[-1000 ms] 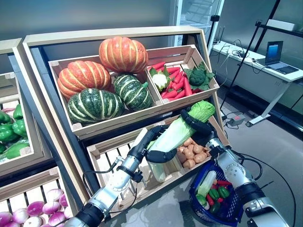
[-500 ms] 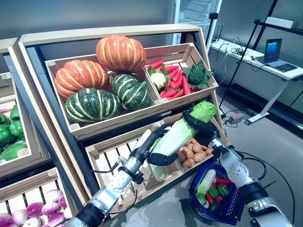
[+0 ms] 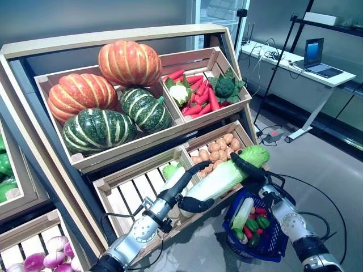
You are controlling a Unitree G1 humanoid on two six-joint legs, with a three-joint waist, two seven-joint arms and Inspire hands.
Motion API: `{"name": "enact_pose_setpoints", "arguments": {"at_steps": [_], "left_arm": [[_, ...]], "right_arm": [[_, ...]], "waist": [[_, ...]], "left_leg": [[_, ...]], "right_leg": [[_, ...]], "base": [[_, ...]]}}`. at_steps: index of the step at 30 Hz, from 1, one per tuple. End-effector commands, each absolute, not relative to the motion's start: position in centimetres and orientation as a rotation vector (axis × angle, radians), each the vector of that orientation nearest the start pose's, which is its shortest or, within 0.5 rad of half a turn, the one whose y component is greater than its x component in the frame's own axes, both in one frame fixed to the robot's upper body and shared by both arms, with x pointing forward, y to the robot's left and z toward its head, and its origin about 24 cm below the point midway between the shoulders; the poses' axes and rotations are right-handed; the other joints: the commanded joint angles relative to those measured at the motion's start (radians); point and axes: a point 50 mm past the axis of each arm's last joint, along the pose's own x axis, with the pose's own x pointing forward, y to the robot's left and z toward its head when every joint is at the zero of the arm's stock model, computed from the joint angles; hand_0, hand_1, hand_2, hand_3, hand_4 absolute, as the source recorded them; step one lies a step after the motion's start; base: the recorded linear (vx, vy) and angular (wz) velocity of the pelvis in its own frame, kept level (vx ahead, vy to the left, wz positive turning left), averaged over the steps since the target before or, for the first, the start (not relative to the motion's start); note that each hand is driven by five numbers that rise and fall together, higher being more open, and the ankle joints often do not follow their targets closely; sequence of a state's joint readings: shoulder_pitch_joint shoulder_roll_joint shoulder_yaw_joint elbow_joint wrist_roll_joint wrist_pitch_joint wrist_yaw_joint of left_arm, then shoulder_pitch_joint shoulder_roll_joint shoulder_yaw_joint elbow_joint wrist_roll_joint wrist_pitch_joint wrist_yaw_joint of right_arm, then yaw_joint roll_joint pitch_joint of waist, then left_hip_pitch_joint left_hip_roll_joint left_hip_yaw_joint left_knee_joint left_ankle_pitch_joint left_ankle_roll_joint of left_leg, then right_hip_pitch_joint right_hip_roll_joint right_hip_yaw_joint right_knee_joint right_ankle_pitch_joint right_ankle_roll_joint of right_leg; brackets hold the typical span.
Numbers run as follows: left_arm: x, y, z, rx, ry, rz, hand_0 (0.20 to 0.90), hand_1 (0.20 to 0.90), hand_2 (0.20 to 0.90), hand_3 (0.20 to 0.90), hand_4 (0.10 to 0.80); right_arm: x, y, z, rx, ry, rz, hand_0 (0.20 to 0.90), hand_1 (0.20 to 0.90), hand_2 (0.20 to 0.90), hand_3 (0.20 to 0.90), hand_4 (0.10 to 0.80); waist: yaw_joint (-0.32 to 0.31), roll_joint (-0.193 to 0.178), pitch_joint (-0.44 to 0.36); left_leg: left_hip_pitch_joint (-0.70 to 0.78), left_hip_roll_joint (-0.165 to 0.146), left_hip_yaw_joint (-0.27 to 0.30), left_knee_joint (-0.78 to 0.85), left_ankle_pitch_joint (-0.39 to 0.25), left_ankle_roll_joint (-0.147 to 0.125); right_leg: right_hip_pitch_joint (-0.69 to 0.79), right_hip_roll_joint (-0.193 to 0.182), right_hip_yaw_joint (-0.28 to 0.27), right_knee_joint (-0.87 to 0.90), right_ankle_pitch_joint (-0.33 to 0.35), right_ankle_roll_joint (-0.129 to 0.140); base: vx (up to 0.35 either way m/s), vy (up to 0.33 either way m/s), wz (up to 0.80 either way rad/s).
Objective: Put vegetables into the basket
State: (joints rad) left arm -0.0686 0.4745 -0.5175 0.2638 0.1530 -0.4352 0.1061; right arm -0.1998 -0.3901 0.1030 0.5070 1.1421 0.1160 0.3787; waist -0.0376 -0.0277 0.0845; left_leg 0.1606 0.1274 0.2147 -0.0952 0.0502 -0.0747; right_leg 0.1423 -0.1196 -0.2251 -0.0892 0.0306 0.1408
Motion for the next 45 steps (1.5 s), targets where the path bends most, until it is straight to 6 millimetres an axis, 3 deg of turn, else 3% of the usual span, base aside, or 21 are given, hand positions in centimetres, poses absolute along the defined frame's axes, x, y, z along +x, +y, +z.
{"name": "enact_pose_setpoints", "arguments": {"at_steps": [1,7,13,19,25,31,35,39,45], "left_arm": [[26.1,21.7,4.4,0.654,-0.222,-0.090,0.900,0.900,0.900,0.900,0.800],[25.8,23.3,3.9,0.642,-0.158,-0.021,0.900,0.900,0.900,0.900,0.800],[25.4,23.0,2.8,0.610,-0.112,-0.035,0.900,0.900,0.900,0.900,0.800],[25.4,22.3,2.3,0.587,-0.074,-0.089,0.900,0.900,0.900,0.900,0.800],[25.9,22.3,2.6,0.569,-0.071,-0.078,0.900,0.900,0.900,0.900,0.800],[28.4,22.9,5.3,0.497,-0.132,-0.004,0.900,0.900,0.900,0.900,0.800],[28.9,23.1,5.8,0.431,-0.144,0.061,0.900,0.900,0.900,0.900,0.800],[28.9,22.3,6.4,0.406,-0.199,0.069,0.900,0.900,0.900,0.900,0.800],[29.6,20.9,7.8,0.320,-0.286,0.092,0.900,0.900,0.900,0.900,0.800]], "right_arm": [[27.7,-31.2,5.5,0.564,-0.012,0.034,0.300,0.300,0.300,0.300,0.400],[27.0,-33.7,6.1,0.488,-0.027,-0.098,0.300,0.300,0.300,0.300,0.400],[26.7,-35.5,6.8,0.496,-0.096,-0.257,0.300,0.300,0.300,0.300,0.400],[26.6,-36.5,7.1,0.522,-0.150,-0.366,0.300,0.300,0.300,0.300,0.400],[26.9,-36.5,7.3,0.381,-0.113,-0.390,0.300,0.300,0.300,0.300,0.400],[28.6,-37.1,9.7,0.196,-0.121,-0.441,0.300,0.300,0.300,0.300,0.400],[29.0,-38.3,11.4,0.012,-0.090,-0.482,0.300,0.300,0.300,0.300,0.400],[29.3,-39.2,13.1,-0.068,-0.097,-0.511,0.300,0.300,0.300,0.300,0.400],[29.9,-40.1,14.8,-0.035,-0.132,-0.565,0.300,0.300,0.300,0.300,0.400]], "waist": [[0.013,-0.024,-0.006],[0.008,-0.021,0.002],[0.011,-0.018,0.004],[0.013,-0.008,0.009],[0.025,-0.008,0.034],[0.040,-0.021,0.149],[0.041,-0.023,0.208],[0.043,-0.007,0.256],[0.044,0.020,0.318]], "left_leg": [[0.026,0.002,0.061,0.008,-0.096,0.013],[0.031,0.003,0.070,0.008,-0.099,0.013],[0.031,0.003,0.069,0.008,-0.102,0.014],[0.035,0.002,0.070,0.008,-0.102,0.017],[0.026,0.001,0.065,0.024,-0.095,0.020],[-0.159,0.051,0.033,0.329,-0.182,0.006],[-0.254,0.087,0.031,0.497,-0.246,0.007],[-0.355,0.098,0.005,0.628,-0.283,0.006],[-0.487,0.103,-0.039,0.780,-0.327,0.017]], "right_leg": [[0.015,0.011,-0.009,0.002,-0.007,-0.025],[0.017,0.013,-0.007,0.002,-0.009,-0.026],[0.021,0.014,-0.009,0.002,-0.012,-0.027],[0.029,0.011,-0.016,0.002,-0.013,-0.027],[0.017,0.001,-0.035,0.054,-0.038,-0.033],[-0.116,-0.035,-0.043,0.275,-0.109,-0.045],[-0.173,-0.050,-0.041,0.390,-0.165,-0.069],[-0.253,-0.068,-0.040,0.507,-0.202,-0.094],[-0.370,-0.097,-0.036,0.665,-0.244,-0.122]], "base": [[0.016,-0.001,-0.12],[0.014,-0.001,-0.04],[0.030,-0.008,-0.10],[0.005,-0.001,0.00],[-0.017,-0.024,0.00],[-0.205,-0.129,0.01],[-0.148,-0.113,0.01],[-0.126,-0.056,-0.09],[-0.096,-0.020,0.04]]}}
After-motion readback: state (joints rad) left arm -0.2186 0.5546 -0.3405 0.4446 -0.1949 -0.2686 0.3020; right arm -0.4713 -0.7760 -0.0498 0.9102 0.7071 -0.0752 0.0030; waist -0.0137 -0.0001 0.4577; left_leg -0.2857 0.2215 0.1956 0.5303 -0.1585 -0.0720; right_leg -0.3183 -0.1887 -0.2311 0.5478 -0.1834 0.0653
